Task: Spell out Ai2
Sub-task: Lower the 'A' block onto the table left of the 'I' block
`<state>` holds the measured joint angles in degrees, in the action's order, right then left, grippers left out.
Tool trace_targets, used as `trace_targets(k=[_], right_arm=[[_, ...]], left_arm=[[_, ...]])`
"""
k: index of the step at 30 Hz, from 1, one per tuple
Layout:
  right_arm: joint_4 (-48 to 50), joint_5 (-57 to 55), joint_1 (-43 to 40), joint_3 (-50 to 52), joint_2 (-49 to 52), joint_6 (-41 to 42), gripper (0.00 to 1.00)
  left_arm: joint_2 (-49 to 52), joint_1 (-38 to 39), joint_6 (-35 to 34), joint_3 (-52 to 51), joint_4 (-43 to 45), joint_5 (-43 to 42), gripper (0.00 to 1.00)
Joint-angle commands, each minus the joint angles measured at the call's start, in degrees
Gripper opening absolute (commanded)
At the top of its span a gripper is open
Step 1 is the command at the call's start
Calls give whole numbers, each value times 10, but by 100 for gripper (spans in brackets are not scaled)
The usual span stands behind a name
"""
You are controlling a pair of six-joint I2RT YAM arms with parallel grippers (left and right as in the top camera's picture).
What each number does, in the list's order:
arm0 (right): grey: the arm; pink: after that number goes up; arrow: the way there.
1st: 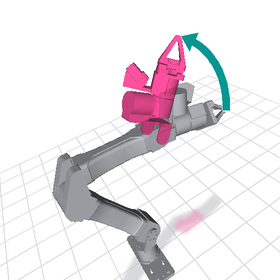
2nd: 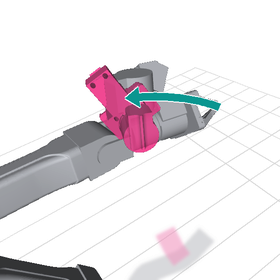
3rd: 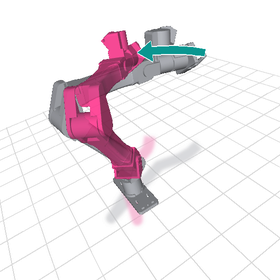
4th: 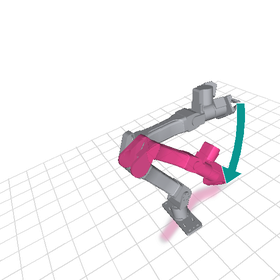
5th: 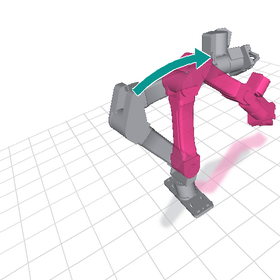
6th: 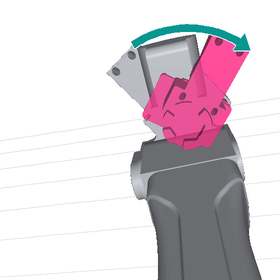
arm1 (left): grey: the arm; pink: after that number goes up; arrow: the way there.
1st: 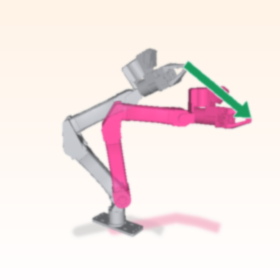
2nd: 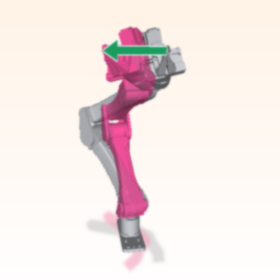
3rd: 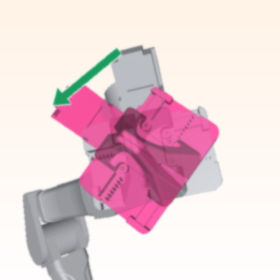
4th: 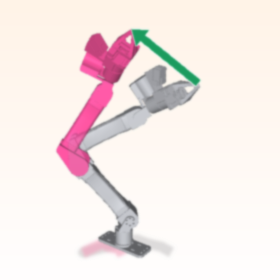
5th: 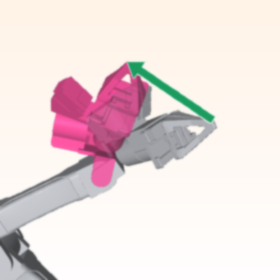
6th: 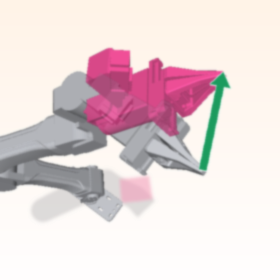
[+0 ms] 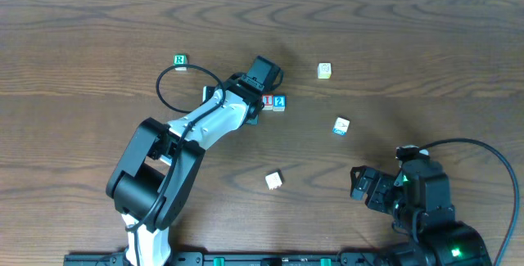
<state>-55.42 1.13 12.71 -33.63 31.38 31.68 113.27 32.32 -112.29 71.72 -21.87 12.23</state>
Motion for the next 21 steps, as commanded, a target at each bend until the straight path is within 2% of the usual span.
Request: trace_targets(k=[1, 4, 9, 10, 12, 16, 19, 21], right_arm=[[1, 0, 1, 1, -2, 9, 99], [1, 0, 1, 1, -2, 9, 99], [1, 0, 1, 1, -2, 9, 99], [1, 0, 1, 1, -2, 9, 99], [1, 0, 1, 1, -2, 9, 99], [1, 0, 1, 1, -2, 9, 99], [1, 0, 1, 1, -2, 9, 99], [1, 0, 1, 1, -2, 9, 99]], left_arm=[[15, 1, 0, 12, -2, -3, 10], [15, 1, 0, 12, -2, -12, 6], [15, 1, 0, 12, -10, -18, 6], [15, 1, 0, 12, -12, -18, 9], [15, 1, 0, 12, -15, -18, 22], [15, 1, 0, 12, -15, -18, 27], [15, 1, 0, 12, -15, -18, 37], [15, 1, 0, 12, -15, -18, 39]])
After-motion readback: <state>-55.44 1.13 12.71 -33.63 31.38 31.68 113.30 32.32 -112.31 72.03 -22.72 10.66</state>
